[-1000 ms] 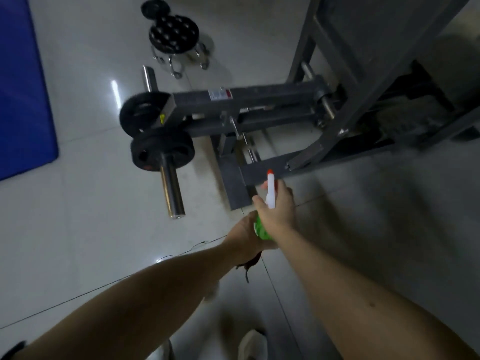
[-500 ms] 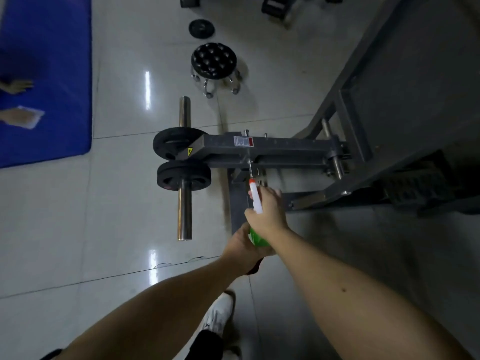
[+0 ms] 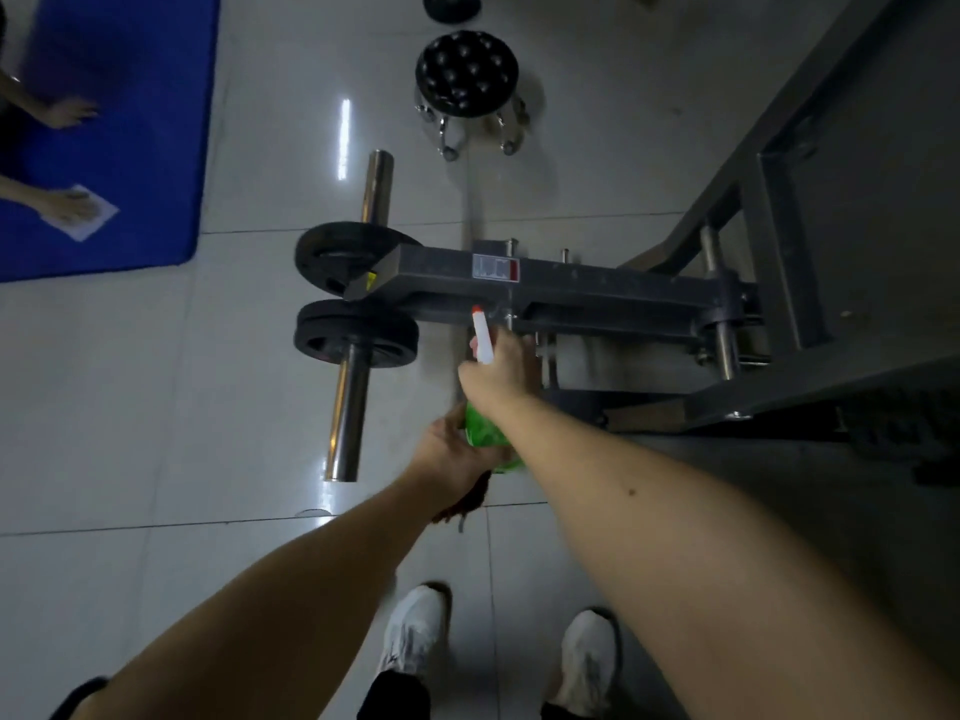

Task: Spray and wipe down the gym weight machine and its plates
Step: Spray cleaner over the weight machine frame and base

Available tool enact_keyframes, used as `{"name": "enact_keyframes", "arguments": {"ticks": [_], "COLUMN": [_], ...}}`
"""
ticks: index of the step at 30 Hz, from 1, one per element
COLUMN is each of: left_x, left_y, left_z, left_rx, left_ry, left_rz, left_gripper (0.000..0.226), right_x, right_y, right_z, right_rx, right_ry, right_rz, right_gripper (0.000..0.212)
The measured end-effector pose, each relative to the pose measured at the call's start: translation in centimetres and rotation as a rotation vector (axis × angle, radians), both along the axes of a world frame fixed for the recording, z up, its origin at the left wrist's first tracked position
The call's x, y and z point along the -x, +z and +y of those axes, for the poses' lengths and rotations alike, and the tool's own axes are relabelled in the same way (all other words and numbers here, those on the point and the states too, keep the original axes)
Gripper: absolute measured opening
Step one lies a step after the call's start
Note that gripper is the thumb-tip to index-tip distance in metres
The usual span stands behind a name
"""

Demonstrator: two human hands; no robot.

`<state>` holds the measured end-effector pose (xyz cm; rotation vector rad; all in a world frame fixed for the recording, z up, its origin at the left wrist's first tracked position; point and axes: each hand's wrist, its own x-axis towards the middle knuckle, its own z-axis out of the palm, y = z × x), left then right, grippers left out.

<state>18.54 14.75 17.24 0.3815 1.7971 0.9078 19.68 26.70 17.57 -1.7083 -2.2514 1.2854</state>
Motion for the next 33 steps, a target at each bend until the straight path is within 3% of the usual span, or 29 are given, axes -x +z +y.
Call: {"name": "enact_keyframes", "arguments": {"ticks": [5,8,11,15,19,28,33], "left_x": [-3.8,-6.2,-8.8,-11.9,-14.5,-13.5,-9.4], "left_y": [-2.6,-4.3,-5.7,-7.3,-8.0,-10.6,-12.2], "left_z": [4.6,7.1,9.3,12.2,14.9,11.3,6.4], "left_rx": [0.001,0.002,0.010,0.024,0.058,0.143,0.192], "left_ry": [-0.058,-0.009,-0.080,-0.164,-0.210,-0.244,-0.178], "left_rz": [-0.015,-0.118,-0.079,-0.050,-0.179,-0.003,0.072], "left_gripper": [0.052,0.052,0.052,0.073,0.094,0.093,0.059], "right_x": [-4.5,-7.3,-10.2,-14.5,-18.3,-15.8,-9.6], "right_y": [-2.2,-3.5,-4.5,-5.8,-6.9,-10.8,-13.0], "right_z": [4.7,7.0,9.4,12.2,14.7,11.1,5.3], "right_rx": [0.005,0.025,0.013,0.016,-0.025,0.098,0.134], "right_ry": [-0.123,-0.199,-0.257,-0.362,-0.378,-0.362,-0.125], "right_rz": [0.003,0.014,-0.019,-0.036,-0.021,-0.015,0.005], "right_gripper": [0.014,0.013,0.006,0.007,0.028,0.013,0.012]}}
